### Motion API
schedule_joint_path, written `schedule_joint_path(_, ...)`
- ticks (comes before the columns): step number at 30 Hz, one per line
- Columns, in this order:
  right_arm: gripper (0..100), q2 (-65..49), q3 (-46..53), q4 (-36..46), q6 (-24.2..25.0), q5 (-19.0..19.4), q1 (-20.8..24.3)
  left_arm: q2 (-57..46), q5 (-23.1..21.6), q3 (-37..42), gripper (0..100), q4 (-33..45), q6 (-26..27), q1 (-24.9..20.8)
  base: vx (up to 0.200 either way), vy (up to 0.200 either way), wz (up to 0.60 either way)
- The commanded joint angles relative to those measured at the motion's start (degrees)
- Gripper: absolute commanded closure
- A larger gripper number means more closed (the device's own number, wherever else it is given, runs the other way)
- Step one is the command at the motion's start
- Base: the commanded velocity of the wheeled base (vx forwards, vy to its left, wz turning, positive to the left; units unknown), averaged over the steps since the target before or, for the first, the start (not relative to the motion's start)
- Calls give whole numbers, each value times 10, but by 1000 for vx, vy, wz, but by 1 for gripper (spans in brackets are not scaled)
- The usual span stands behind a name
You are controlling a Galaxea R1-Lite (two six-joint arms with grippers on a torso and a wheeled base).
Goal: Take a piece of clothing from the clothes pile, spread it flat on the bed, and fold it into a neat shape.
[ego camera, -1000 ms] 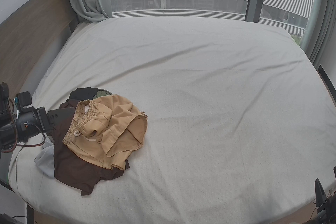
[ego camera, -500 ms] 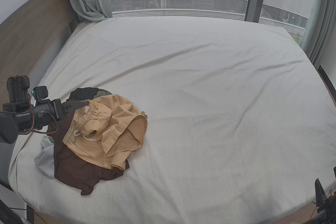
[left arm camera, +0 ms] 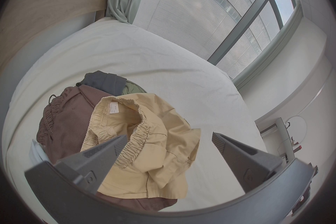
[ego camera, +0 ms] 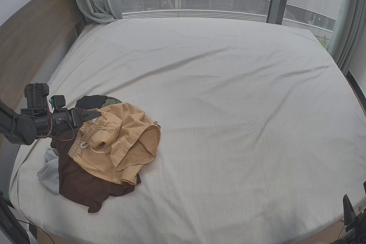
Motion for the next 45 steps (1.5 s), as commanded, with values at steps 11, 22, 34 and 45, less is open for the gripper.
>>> schedule_joint_path(11, 0, -6, 10, 0, 0, 0, -1, 94, -3, -69, 0, 1, 10, -3, 0, 0, 0)
schedule_joint_path(22, 0, -6, 10, 0, 0, 0, 0, 137, -10, -103, 0, 1, 20, -21, 0, 0, 0)
schedule_joint_path(34, 0, -6, 10, 0, 0, 0, -1, 166, -12, -110, 0, -1, 23, -27, 0, 0, 0)
schedule_joint_path(45, 0, -6, 10, 0, 0, 0, -1, 169, -32, -102, 100, 0, 31, -23, 0, 0, 0)
